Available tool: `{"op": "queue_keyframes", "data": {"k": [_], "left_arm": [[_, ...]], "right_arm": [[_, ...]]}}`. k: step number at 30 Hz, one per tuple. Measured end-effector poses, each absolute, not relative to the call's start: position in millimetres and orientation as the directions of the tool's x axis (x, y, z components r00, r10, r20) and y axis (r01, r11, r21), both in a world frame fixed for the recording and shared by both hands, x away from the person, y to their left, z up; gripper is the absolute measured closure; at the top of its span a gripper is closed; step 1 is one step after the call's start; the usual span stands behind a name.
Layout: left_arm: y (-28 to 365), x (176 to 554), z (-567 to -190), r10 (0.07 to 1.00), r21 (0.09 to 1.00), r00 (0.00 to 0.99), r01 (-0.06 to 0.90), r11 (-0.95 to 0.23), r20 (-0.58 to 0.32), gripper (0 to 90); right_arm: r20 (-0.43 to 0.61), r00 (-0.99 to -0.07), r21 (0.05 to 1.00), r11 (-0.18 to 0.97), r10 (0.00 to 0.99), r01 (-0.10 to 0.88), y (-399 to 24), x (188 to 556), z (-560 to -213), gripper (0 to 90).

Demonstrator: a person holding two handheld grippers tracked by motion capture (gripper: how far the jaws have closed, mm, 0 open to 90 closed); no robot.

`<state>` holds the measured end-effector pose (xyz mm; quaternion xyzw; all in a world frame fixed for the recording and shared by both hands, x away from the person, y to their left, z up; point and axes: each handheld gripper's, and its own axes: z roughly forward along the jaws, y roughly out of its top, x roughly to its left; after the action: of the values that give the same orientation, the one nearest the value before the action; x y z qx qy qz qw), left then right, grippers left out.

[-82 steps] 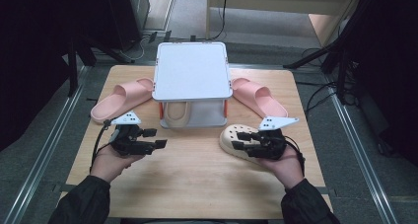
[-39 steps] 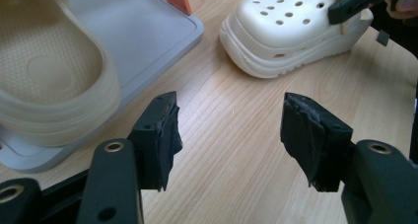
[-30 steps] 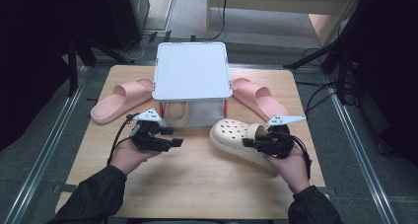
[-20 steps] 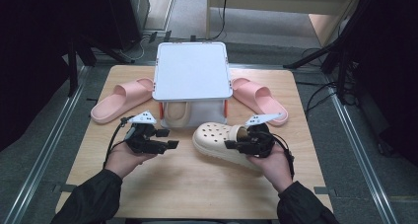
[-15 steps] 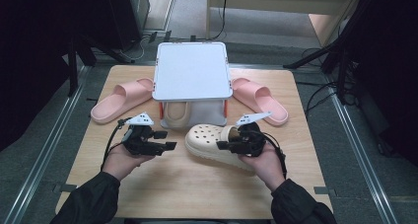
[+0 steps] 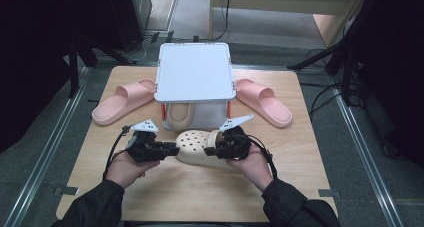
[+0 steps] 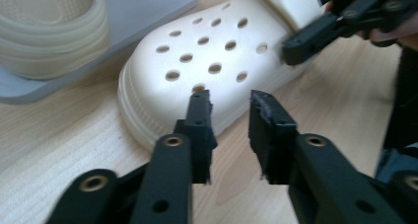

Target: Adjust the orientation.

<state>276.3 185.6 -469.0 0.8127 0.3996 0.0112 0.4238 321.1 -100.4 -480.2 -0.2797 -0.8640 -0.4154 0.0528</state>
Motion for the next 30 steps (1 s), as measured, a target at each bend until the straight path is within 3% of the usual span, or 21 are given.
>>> {"op": "queue_keyframes", "data": {"k": [6,8,9,13,19,30], "left_arm": [[182,275,-474,0.680,0.698,0.669,0.639,-0.322,-0.299,81.0],[182,275,-476,0.686,0.697,0.662,0.645,-0.314,-0.303,81.8],[182,275,-477,0.695,0.696,0.652,0.650,-0.306,-0.303,83.7],[179,272,-481,0.700,0.695,0.645,0.655,-0.297,-0.308,85.4],[168,269,-488,0.703,0.690,0.656,0.644,-0.330,-0.275,84.9],[160,270,-503,0.705,0.679,0.650,0.656,-0.331,-0.284,82.8]], "right_arm": [[0.300,-0.849,0.716,0.485,0.436,0.502,-113,318,-472,64.4],[0.288,-0.858,0.735,0.476,0.425,0.483,-124,316,-467,69.3],[0.288,-0.863,0.751,0.460,0.416,0.473,-133,314,-461,83.6],[0.254,-0.858,0.765,0.449,0.447,0.461,-143,316,-458,90.0],[0.249,-0.809,0.781,0.384,0.532,0.493,-151,348,-462,90.0],[0.247,-0.805,0.755,0.413,0.540,0.509,-142,370,-477,89.2]]}}
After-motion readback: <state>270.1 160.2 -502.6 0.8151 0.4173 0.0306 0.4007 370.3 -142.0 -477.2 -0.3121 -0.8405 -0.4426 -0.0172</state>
